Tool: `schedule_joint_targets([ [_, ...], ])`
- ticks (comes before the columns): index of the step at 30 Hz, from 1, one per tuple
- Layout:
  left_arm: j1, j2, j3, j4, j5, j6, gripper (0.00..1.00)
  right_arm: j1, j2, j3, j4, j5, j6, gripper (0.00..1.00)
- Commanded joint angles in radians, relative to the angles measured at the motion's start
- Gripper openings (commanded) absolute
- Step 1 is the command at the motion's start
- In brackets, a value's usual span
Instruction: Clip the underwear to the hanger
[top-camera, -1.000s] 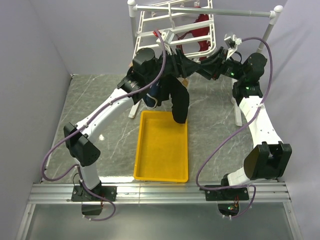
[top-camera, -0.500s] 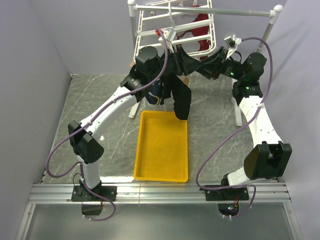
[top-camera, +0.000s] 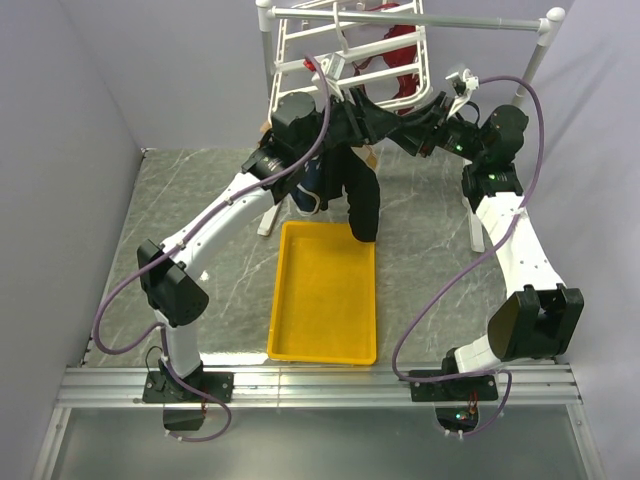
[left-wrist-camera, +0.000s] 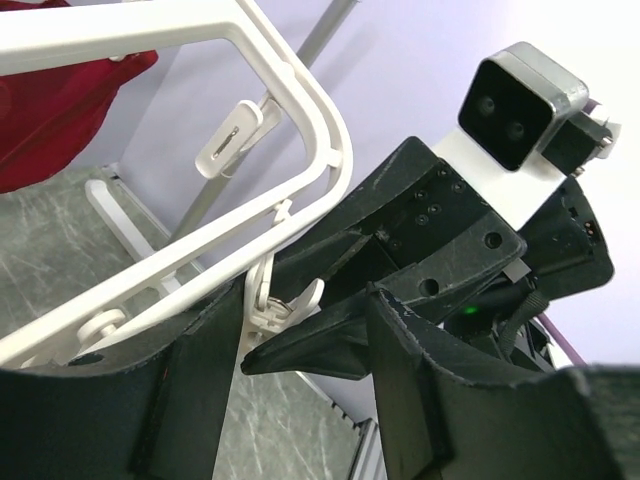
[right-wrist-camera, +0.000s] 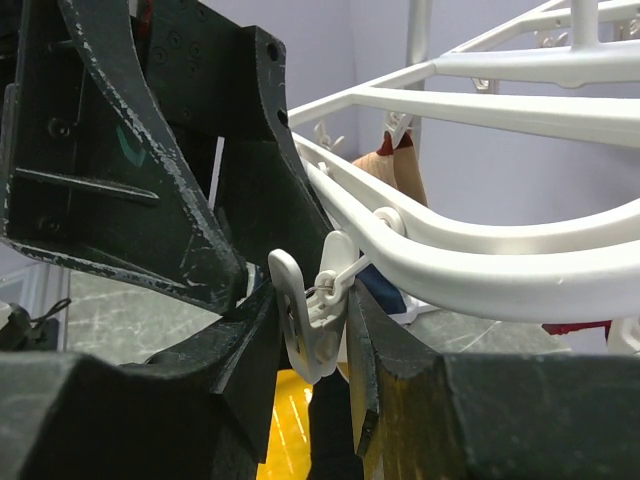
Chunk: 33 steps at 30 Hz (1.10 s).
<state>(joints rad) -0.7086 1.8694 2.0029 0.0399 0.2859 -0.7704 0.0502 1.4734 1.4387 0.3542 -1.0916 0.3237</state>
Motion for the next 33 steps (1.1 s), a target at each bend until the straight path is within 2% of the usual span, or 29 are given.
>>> schedule_joint_targets([
  [1, 0.006, 0.017, 0.043, 0.052, -0.137, 0.046, 0.58, 0.063, -0.050, -0.006, 0.057, -0.103, 0.026, 0.00],
  [4, 0.006, 0.031, 0.045, 0.029, -0.139, 0.059, 0.51, 0.069, -0.042, 0.006, 0.058, -0.117, 0.043, 0.00],
  [5, 0.008, 0.033, 0.043, 0.025, -0.140, 0.062, 0.45, 0.073, -0.042, 0.011, 0.061, -0.122, 0.052, 0.00],
  [7, 0.009, 0.031, 0.031, 0.032, -0.143, 0.062, 0.38, 0.073, -0.038, 0.014, 0.068, -0.134, 0.060, 0.00],
  [10, 0.015, 0.022, 0.005, 0.078, -0.123, 0.042, 0.19, 0.073, -0.033, 0.022, 0.042, -0.146, 0.055, 0.00],
  [12, 0.018, 0.022, 0.003, 0.087, -0.111, 0.034, 0.11, 0.073, -0.035, 0.020, 0.022, -0.149, 0.029, 0.00],
  [13, 0.018, 0.020, 0.008, 0.090, -0.108, 0.033, 0.03, 0.073, -0.036, 0.017, -0.004, -0.146, 0.017, 0.02],
  [14, 0.020, 0.019, 0.010, 0.094, -0.102, 0.034, 0.00, 0.071, -0.038, 0.015, -0.018, -0.145, -0.006, 0.10],
  [19, 0.018, 0.002, -0.003, 0.110, -0.091, 0.033, 0.00, 0.057, -0.044, 0.008, -0.107, -0.129, -0.083, 0.27],
  [20, 0.020, 0.001, -0.003, 0.110, -0.093, 0.033, 0.00, 0.053, -0.045, 0.009, -0.122, -0.125, -0.097, 0.33],
  [24, 0.020, -0.009, -0.015, 0.118, -0.085, 0.034, 0.00, 0.039, -0.045, 0.014, -0.201, -0.108, -0.149, 0.43],
  [25, 0.021, -0.010, -0.016, 0.120, -0.083, 0.034, 0.00, 0.036, -0.047, 0.020, -0.214, -0.102, -0.172, 0.47],
  [26, 0.024, -0.010, -0.016, 0.123, -0.082, 0.034, 0.00, 0.033, -0.047, 0.022, -0.225, -0.099, -0.179, 0.62],
  [28, 0.026, -0.009, -0.016, 0.124, -0.082, 0.034, 0.00, 0.024, -0.050, 0.019, -0.244, -0.093, -0.195, 0.78],
  [29, 0.031, -0.009, -0.018, 0.124, -0.080, 0.033, 0.00, 0.020, -0.058, 0.016, -0.250, -0.079, -0.201, 0.83],
  [33, 0.040, -0.013, -0.027, 0.117, -0.068, 0.040, 0.00, -0.018, -0.076, -0.004, -0.294, -0.102, -0.242, 0.90],
])
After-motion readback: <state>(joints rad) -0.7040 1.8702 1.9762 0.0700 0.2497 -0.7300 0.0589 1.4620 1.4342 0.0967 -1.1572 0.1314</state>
